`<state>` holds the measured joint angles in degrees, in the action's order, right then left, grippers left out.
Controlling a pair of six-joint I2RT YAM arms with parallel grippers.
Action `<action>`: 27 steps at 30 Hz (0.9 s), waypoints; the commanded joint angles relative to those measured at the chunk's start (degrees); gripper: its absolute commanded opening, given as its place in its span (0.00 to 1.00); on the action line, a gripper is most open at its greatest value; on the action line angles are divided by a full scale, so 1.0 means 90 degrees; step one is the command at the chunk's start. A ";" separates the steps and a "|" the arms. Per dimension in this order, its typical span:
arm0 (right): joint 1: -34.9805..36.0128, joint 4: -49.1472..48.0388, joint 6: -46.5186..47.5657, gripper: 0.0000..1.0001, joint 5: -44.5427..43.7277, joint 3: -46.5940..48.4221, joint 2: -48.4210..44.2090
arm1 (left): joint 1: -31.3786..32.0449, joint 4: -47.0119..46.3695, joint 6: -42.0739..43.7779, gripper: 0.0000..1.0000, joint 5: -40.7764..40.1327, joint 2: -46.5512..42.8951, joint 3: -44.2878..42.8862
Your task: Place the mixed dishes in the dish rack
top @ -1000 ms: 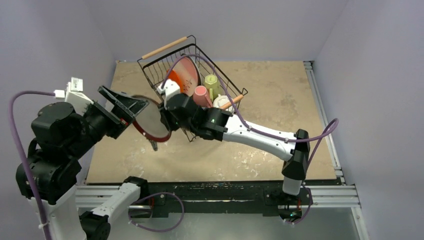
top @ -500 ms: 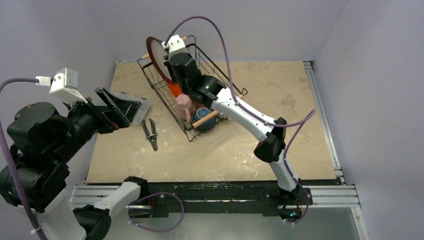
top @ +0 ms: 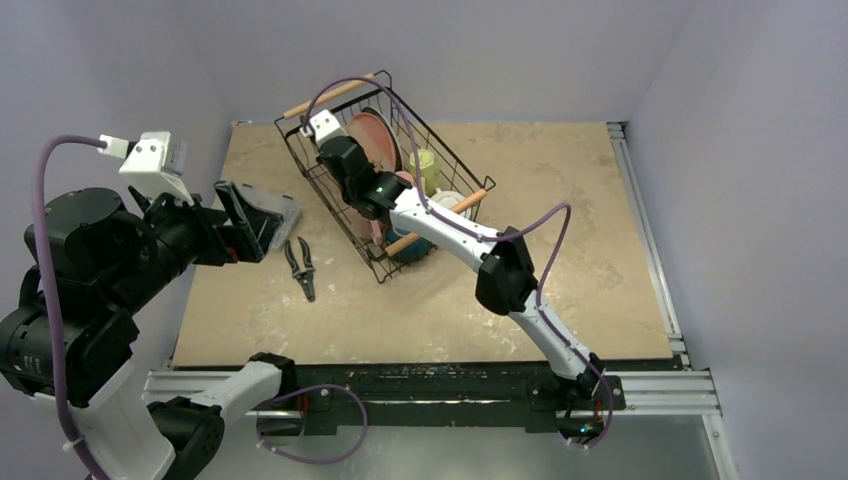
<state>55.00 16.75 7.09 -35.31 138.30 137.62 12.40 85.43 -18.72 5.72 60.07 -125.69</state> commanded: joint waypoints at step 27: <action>-0.0150 -0.1764 -0.0310 0.21 -0.0285 0.0411 0.0597 | 0.0066 -0.0018 0.0659 0.99 -0.0009 -0.0043 0.0187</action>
<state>54.48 9.89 6.15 -35.53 138.32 145.99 12.49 85.49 -14.66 5.93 60.03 -123.98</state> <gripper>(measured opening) 0.202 0.987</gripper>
